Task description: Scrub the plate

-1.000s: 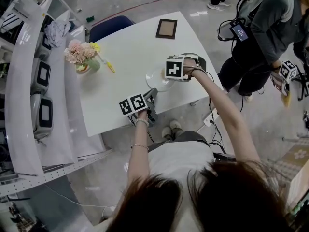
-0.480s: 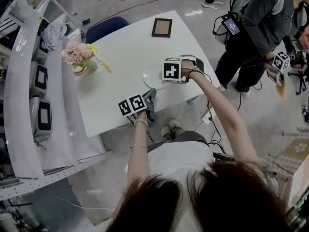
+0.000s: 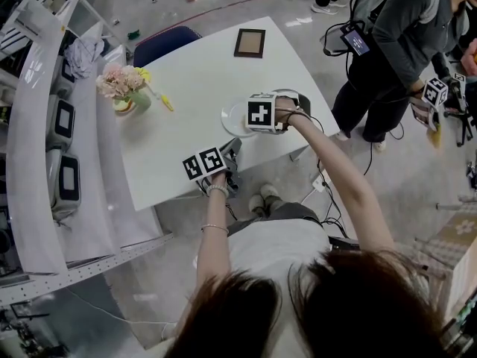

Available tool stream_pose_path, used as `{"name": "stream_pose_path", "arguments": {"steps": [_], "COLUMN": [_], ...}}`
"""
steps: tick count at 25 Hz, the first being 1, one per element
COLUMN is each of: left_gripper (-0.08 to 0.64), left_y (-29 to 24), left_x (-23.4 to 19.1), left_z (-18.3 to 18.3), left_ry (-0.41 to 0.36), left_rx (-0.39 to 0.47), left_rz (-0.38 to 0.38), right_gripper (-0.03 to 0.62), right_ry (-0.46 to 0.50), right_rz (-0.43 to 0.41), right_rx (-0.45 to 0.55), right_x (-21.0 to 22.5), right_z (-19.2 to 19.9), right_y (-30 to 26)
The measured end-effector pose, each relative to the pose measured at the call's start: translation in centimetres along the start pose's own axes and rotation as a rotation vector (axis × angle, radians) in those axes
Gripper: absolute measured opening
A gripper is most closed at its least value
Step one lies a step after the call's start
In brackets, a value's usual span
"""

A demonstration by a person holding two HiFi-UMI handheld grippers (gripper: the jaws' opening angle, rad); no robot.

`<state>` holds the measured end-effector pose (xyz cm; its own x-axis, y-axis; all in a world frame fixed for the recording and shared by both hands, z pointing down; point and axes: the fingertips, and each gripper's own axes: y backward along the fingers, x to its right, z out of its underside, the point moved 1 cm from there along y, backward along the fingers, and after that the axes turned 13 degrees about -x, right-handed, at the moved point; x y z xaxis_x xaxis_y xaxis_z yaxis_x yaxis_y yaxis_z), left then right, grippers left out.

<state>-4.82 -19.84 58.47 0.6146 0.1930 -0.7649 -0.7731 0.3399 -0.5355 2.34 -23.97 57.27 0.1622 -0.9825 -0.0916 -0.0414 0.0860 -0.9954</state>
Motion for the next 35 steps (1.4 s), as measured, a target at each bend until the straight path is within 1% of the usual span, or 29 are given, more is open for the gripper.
{"name": "stream_pose_path", "arguments": {"steps": [15,19,29,32,35], "left_gripper": [0.011,0.011,0.011,0.011,0.011], "left_y": [0.7,0.6,1.3,1.3,1.3], "left_x": [-0.1,-0.1,-0.6,-0.5,-0.2], "left_z": [0.2,0.3,0.1,-0.1,0.0], "left_ry": [0.009,0.004,0.009,-0.014,-0.076], "left_rx": [0.017,0.017,0.027,0.033,0.034], "left_rz": [-0.009,-0.010,-0.022,-0.045,-0.089], "right_gripper": [0.086,0.086,0.086,0.086,0.086], "right_ry": [-0.020,-0.046,-0.055,-0.084,-0.144], "right_rz": [-0.063,-0.076,-0.101,-0.114,-0.138], "right_rx": [0.052,0.067,0.104,0.137,0.206], "right_x": [-2.0,-2.1,-2.2,-2.1,-1.8], "right_z": [-2.5,-3.0,-4.4,-4.6,-4.8], "right_y": [0.4,0.0,-0.1,0.0,0.4]}}
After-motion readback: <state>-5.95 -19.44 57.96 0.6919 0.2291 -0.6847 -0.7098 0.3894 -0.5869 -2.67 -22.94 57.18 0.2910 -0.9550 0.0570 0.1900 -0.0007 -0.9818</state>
